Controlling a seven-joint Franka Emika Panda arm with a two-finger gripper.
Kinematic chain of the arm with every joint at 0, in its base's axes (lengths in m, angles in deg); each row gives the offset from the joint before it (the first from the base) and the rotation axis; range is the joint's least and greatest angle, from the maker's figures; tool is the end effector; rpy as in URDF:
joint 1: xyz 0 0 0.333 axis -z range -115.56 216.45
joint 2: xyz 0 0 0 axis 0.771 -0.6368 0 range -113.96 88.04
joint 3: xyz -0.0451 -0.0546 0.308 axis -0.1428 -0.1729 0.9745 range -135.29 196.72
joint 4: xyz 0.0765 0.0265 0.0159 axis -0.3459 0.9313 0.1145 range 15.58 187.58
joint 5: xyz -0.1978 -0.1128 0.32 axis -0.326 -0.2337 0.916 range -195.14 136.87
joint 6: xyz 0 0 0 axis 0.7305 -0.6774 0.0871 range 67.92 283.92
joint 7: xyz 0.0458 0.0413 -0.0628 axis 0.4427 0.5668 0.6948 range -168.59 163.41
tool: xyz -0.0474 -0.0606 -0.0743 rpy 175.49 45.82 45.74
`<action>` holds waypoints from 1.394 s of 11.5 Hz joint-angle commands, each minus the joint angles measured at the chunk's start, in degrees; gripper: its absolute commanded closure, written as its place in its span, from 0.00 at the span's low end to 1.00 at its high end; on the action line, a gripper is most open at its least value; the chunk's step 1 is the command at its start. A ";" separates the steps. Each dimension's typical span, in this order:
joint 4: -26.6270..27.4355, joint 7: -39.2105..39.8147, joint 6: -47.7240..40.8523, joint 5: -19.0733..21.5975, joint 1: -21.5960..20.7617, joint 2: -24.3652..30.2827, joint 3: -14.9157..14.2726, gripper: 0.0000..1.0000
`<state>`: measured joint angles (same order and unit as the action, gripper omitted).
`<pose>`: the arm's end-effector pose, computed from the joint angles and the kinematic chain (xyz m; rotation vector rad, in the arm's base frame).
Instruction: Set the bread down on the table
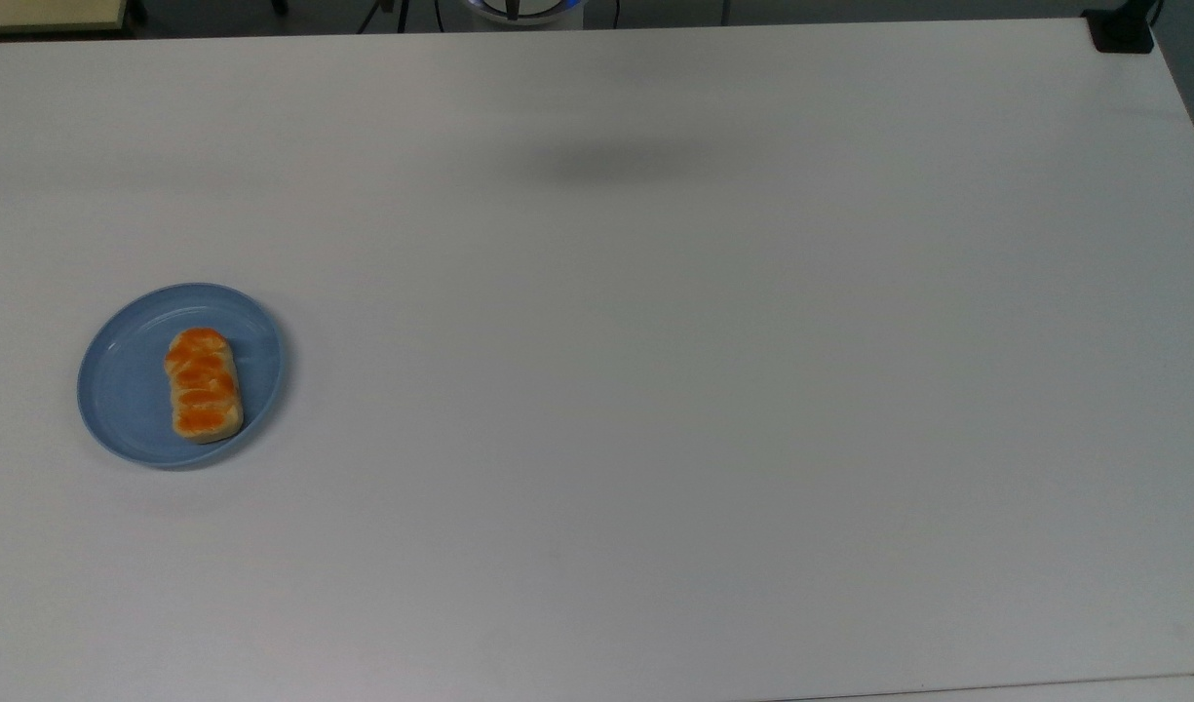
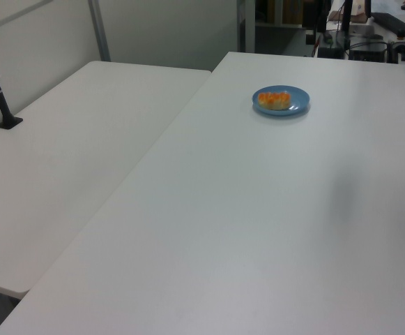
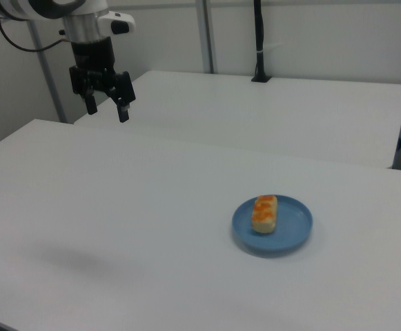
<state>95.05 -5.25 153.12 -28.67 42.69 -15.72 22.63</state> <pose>0.5594 0.0000 0.6426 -3.1397 0.0807 0.0552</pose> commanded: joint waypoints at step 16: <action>1.60 8.79 5.95 3.31 4.32 -2.94 -1.06 0.00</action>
<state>95.94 -1.17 155.36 -27.83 45.86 -17.15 21.86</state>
